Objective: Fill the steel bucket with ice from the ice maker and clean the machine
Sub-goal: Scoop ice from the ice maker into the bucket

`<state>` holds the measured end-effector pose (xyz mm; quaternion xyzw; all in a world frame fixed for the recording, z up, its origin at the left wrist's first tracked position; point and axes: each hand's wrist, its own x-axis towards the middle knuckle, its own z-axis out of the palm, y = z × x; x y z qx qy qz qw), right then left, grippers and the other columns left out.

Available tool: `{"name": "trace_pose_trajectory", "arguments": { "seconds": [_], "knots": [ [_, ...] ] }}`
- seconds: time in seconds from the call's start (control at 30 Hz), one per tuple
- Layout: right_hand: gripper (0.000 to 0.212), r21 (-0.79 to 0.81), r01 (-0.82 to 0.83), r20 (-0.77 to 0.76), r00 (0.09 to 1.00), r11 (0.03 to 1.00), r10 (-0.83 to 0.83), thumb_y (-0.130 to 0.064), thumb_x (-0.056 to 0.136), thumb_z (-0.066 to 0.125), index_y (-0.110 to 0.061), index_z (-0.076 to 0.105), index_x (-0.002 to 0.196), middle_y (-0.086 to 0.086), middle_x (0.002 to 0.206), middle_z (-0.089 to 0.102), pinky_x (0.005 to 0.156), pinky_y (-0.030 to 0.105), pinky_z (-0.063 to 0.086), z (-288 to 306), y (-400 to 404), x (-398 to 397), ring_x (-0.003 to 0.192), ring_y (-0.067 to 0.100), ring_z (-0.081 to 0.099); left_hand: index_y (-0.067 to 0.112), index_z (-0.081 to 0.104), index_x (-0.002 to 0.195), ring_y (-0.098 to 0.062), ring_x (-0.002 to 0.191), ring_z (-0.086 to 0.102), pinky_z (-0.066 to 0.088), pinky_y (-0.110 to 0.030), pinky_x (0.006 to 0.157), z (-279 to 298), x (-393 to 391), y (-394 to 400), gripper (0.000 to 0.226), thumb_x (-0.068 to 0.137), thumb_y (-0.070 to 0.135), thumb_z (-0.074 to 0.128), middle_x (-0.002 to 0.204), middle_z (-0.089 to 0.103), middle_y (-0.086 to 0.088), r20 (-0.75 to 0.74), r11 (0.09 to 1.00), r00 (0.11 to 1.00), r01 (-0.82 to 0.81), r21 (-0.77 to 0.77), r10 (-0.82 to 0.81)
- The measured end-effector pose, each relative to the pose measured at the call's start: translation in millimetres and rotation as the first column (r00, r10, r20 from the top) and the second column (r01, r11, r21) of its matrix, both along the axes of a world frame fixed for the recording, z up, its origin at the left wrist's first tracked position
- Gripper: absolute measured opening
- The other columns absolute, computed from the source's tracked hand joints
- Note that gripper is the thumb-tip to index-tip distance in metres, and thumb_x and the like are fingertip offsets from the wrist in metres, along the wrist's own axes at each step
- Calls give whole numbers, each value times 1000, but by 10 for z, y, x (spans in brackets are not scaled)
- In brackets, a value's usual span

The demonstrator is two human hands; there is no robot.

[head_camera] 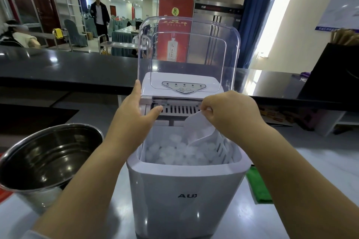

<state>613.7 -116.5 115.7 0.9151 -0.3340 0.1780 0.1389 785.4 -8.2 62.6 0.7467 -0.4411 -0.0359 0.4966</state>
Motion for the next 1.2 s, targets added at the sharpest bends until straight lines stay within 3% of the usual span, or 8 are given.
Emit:
{"name": "trace_pose_trajectory", "arguments": {
  "seconds": [0.2, 0.5, 0.67, 0.87, 1.03, 1.1, 1.2],
  "knots": [
    [24, 165, -46, -123, 990, 985, 66, -45, 92, 55, -27, 68, 99, -2, 97, 67, 75, 34, 51, -7, -6, 124, 90, 25, 61, 31, 7, 151, -20, 136, 36, 37, -42, 108, -24, 15, 26, 80, 90, 39, 58, 153, 32, 2, -22, 1000, 1000, 17, 12, -17],
    [30, 330, -17, -193, 978, 944, 85, -42, 96, 47, -19, 66, 104, 3, 103, 64, 73, 34, 47, -207, 24, 288, 95, 27, 59, 31, 9, 151, -19, 138, 33, 32, -33, 108, -36, 21, 73, 67, 97, 26, 48, 153, 31, 4, -45, 999, 998, 35, 12, -34],
    [34, 566, -42, -165, 973, 823, 163, -36, 98, 47, -6, 63, 96, 10, 91, 67, 76, 36, 48, -313, 44, 327, 85, 27, 60, 31, 10, 151, -17, 138, 33, 30, -26, 104, -43, 24, 72, 64, 99, 24, 46, 153, 30, 5, -62, 999, 997, 43, 6, -43],
    [29, 670, -48, -122, 977, 741, 174, -36, 97, 47, -11, 61, 96, 8, 91, 65, 79, 39, 49, -346, 87, 337, 86, 26, 61, 32, 11, 150, -17, 139, 31, 28, -27, 107, -47, 22, 73, 62, 99, 24, 44, 154, 30, 5, -78, 999, 995, 54, -11, -54],
    [20, 726, -77, -18, 991, 683, 131, -28, 96, 50, -13, 62, 91, 9, 92, 68, 83, 43, 53, -349, 54, 339, 88, 29, 65, 33, 12, 150, -11, 134, 35, 28, -15, 96, -58, 31, 73, 59, 100, 22, 42, 152, 32, 7, -103, 998, 993, 62, -25, -64],
    [19, 747, -76, -4, 993, 660, 119, -25, 96, 50, -10, 62, 91, 9, 92, 68, 82, 41, 53, -363, 40, 333, 90, 29, 66, 33, 12, 150, -1, 122, 37, 27, 0, 85, -62, 37, 74, 58, 101, 21, 40, 151, 33, 8, -105, 998, 992, 64, -23, -66],
    [15, 765, -70, -7, 993, 640, 118, -22, 96, 49, -16, 59, 87, 4, 88, 67, 78, 34, 51, -375, 24, 314, 87, 25, 65, 34, 13, 150, 11, 97, 42, 31, 5, 62, -55, 35, 82, 55, 101, 20, 36, 150, 35, 8, -117, 997, 990, 72, -25, -74]
  ]
}}
